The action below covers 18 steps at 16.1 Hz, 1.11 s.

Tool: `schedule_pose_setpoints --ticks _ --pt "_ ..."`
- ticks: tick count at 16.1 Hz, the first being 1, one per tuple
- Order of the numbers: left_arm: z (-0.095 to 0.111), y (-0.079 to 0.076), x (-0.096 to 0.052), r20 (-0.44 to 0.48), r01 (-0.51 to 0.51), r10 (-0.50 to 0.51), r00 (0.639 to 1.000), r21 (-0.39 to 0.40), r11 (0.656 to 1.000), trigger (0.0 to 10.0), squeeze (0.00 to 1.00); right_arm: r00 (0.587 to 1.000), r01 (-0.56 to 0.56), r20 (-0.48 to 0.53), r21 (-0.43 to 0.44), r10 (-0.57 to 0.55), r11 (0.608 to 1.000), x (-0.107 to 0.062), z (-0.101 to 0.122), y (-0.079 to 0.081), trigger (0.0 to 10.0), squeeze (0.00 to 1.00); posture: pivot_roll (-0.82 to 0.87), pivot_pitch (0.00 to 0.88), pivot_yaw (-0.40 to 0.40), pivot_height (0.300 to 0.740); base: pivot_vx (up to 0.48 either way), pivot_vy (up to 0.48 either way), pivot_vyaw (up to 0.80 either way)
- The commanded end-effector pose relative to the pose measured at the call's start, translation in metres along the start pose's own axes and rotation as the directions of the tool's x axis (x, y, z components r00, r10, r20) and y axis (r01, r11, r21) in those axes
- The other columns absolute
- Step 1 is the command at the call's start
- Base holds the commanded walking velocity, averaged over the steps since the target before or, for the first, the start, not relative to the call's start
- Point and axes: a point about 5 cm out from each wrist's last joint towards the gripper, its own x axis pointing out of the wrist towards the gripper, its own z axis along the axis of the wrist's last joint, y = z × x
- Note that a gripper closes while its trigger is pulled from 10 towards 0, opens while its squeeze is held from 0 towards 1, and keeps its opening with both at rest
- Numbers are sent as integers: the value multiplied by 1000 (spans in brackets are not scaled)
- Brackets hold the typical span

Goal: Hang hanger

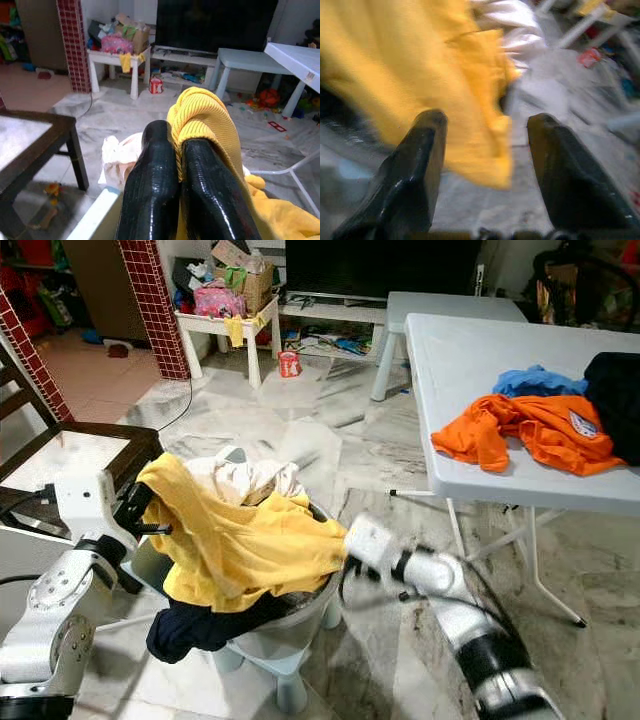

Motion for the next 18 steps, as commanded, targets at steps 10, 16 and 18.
schedule_pose_setpoints --ticks 10,16,18 --pt "-34 -10 -27 -156 -44 69 985 161 986 0 0 912 238 178 506 -370 829 12 38 37 10000 1000 23 0 -3 740 0 0 0" --pt "-70 -14 -53 -201 -37 72 977 174 984 0 0 858 404 -55 686 -511 605 -17 2 43 10000 1000 -7 0 1 740 0 0 0" --pt "-76 -14 -54 -209 -49 79 975 143 989 3020 0 843 456 -108 664 -527 593 -25 -4 44 10000 0 -26 0 9 740 0 0 0"
